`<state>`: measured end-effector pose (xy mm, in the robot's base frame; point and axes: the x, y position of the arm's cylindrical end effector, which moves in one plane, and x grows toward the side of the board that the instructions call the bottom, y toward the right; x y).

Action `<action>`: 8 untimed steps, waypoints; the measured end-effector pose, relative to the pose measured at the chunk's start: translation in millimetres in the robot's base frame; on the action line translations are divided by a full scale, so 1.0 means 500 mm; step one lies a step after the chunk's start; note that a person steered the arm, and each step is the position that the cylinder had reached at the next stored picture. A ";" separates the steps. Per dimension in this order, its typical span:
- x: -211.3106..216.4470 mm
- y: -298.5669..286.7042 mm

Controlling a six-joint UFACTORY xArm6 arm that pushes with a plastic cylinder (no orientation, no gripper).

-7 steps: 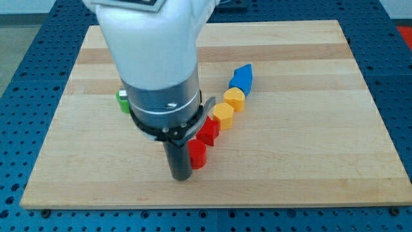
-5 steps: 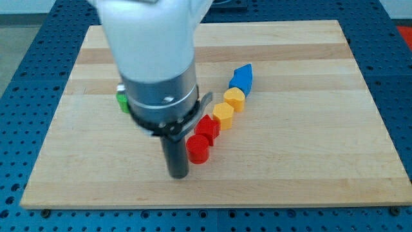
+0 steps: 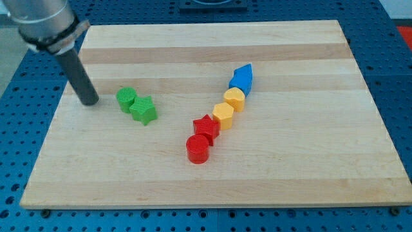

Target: Separate the green circle from the green star

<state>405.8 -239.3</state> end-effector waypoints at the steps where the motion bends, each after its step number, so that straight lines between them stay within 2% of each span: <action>1: -0.067 0.038; 3: -0.044 0.159; 4: 0.016 0.161; 6: 0.166 0.100; 7: 0.192 0.059; 8: 0.256 0.036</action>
<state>533.7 -221.4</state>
